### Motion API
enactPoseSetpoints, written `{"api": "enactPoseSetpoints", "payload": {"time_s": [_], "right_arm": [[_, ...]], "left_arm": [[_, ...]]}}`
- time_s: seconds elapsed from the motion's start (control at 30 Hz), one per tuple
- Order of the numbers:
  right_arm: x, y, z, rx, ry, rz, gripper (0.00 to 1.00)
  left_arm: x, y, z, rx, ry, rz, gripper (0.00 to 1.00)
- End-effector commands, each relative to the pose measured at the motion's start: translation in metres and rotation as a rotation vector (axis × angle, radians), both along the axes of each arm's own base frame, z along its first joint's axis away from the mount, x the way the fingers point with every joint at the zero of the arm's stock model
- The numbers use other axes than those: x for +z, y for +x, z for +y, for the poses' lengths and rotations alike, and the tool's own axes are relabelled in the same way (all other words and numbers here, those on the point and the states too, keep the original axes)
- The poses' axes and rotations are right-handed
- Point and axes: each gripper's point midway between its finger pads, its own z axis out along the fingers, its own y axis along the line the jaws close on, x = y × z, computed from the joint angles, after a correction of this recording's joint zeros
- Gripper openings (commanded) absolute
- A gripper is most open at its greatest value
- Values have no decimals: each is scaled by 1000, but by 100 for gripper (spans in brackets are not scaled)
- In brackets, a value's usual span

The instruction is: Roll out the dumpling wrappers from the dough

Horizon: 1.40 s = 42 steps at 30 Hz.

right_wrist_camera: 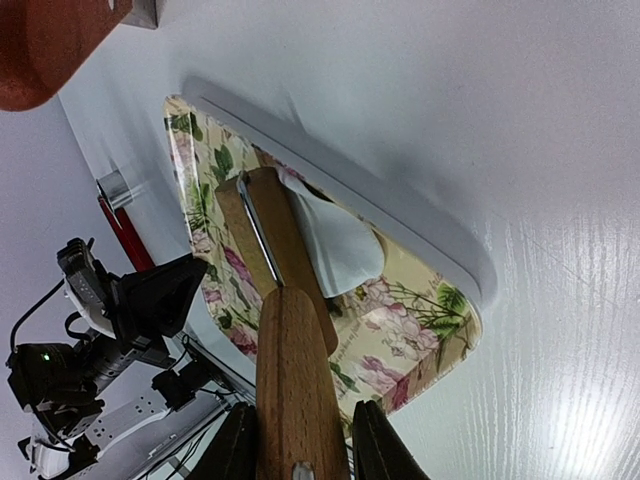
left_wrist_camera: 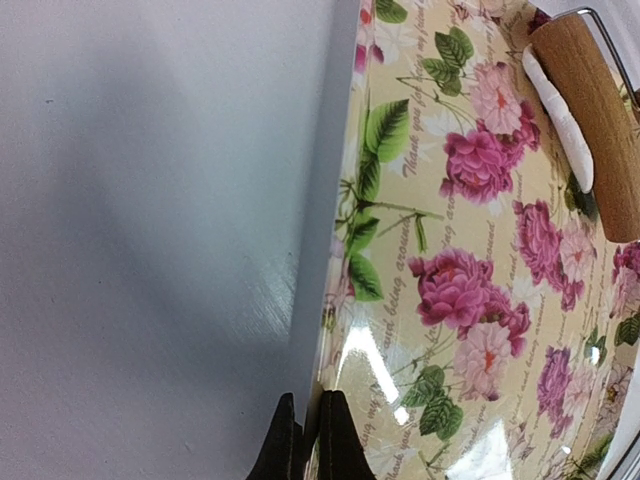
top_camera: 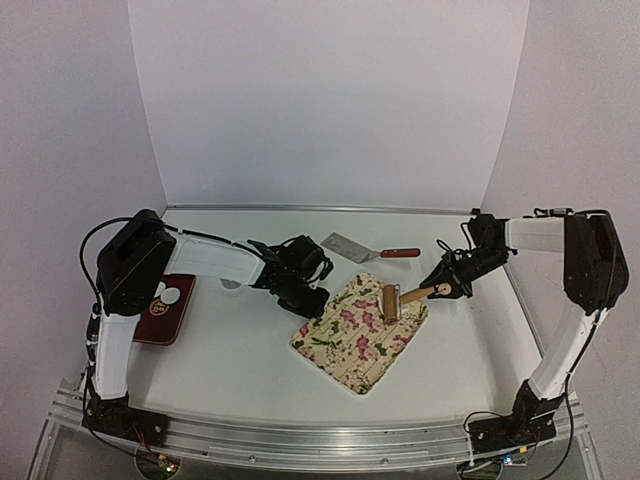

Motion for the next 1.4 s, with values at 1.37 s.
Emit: {"api": "enactPoseSetpoints", "payload": {"time_s": [1.37], "right_arm": [[-58, -77, -109, -86, -542, 235, 0]], "left_arm": [[-27, 11, 94, 168, 279, 29, 0]]}}
